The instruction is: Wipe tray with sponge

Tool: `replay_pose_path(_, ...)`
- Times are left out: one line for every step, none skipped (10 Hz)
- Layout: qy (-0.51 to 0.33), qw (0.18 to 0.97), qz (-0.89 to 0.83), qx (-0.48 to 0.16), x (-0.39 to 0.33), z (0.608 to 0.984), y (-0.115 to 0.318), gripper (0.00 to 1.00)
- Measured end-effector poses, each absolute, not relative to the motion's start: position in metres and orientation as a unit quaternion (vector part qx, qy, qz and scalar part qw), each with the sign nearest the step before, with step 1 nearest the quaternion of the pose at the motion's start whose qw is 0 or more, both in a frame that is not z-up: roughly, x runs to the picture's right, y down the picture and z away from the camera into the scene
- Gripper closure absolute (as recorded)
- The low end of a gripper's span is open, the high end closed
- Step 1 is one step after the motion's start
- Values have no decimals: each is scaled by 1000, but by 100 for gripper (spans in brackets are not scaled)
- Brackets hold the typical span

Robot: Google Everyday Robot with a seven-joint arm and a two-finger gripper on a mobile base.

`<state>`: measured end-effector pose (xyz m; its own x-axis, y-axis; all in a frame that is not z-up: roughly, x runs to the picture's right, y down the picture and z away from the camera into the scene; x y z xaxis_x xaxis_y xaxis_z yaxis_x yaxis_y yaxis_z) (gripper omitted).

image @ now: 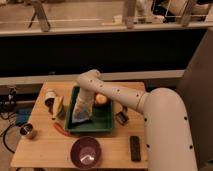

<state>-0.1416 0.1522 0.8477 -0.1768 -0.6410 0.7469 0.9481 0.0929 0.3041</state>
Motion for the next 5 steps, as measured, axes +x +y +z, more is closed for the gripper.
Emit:
replay_pose_path(-418,604,-650,-192,-142,842,163,99)
replay_pose_path(-420,605,-648,-197,-138,840,167,99)
replay_pose_path(-419,607,-644,-203,-131,839,170,99)
replay_pose_path(-414,615,-637,-213,-114,838,172,99)
replay_pose_path(-408,621,-633,-218,-100,837,171,99)
